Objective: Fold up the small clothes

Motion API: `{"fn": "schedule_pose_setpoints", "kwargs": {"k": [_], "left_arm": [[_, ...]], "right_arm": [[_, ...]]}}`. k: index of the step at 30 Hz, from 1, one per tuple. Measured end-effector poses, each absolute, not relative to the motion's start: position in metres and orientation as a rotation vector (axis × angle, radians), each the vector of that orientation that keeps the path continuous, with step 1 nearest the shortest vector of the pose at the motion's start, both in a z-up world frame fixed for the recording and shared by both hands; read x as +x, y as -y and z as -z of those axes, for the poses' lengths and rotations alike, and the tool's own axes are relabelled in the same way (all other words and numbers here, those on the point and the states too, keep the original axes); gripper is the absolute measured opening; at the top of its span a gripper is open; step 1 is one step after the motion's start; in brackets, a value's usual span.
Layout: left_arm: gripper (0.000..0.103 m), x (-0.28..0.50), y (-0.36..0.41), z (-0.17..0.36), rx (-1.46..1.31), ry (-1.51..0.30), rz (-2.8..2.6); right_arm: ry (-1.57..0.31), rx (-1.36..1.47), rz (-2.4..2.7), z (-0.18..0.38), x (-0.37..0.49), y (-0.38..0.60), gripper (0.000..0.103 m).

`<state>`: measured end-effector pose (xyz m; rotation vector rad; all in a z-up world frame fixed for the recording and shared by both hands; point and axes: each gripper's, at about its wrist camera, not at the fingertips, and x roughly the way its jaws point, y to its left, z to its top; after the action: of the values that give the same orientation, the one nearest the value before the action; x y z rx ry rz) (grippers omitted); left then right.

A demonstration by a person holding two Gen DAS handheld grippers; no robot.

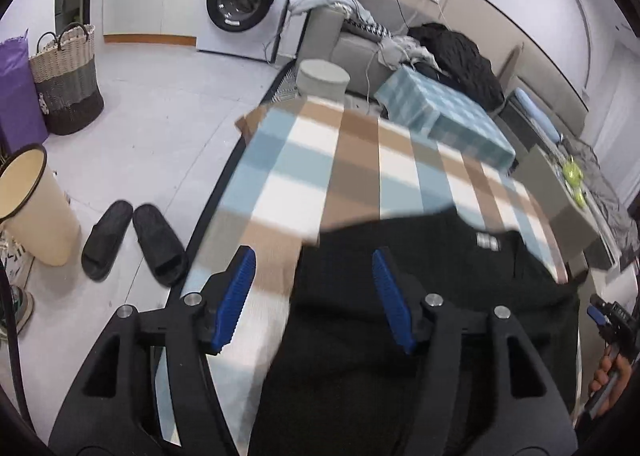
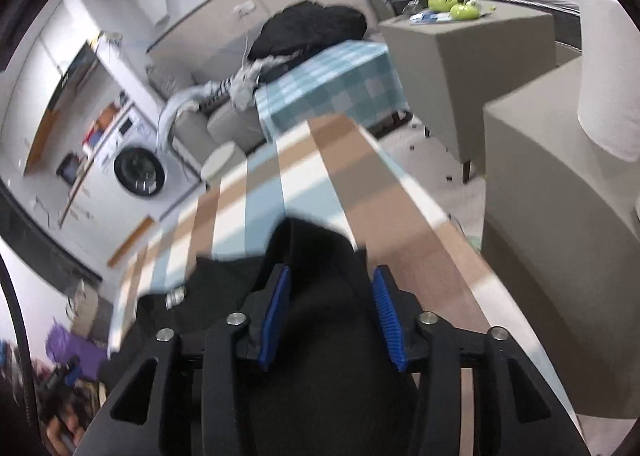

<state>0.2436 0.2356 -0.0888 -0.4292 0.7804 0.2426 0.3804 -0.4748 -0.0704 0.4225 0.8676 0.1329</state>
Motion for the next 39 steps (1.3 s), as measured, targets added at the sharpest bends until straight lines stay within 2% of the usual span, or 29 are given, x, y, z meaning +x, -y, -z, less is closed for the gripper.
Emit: {"fn": "schedule_pose_setpoints", "kwargs": {"k": [4,8,22,24,26,29,39], "left_arm": [[0.059,0.211,-0.212,0.107,-0.395,-0.830,-0.227],[0.059,0.195,-0.186,0.129,-0.351,-0.903,-0.193],[0.059,0.198,-0.142,0.150,-0.196,-0.959,-0.173],[0.056,0.198,-0.142,0.150,-0.194,-0.957,-0.163],[0.054,0.197,-0.140,0.150,-0.183,-0.960,-0.154],[0.053,0.195,-0.137,0.150,-0.171,-0.965,-0.148],[0.053,0.172,-0.116,0.148,-0.151,-0.970,-0.120]], "right_arm": [[-0.936,0.345,-0.175,0.083,0.346,0.472,0.060],[-0.984,0.230,-0.229,0.095,0.319,0.462,0.066],[-0.997,0.079,-0.218,0.113,0.304,0.445,0.065],[-0.989,-0.006,-0.176,0.116,0.303,0.437,0.058],[-0.985,-0.038,-0.184,0.116,0.302,0.433,0.041],[-0.983,-0.060,-0.192,0.118,0.298,0.428,0.034],[-0.987,-0.078,-0.208,0.120,0.286,0.430,0.033]]}}
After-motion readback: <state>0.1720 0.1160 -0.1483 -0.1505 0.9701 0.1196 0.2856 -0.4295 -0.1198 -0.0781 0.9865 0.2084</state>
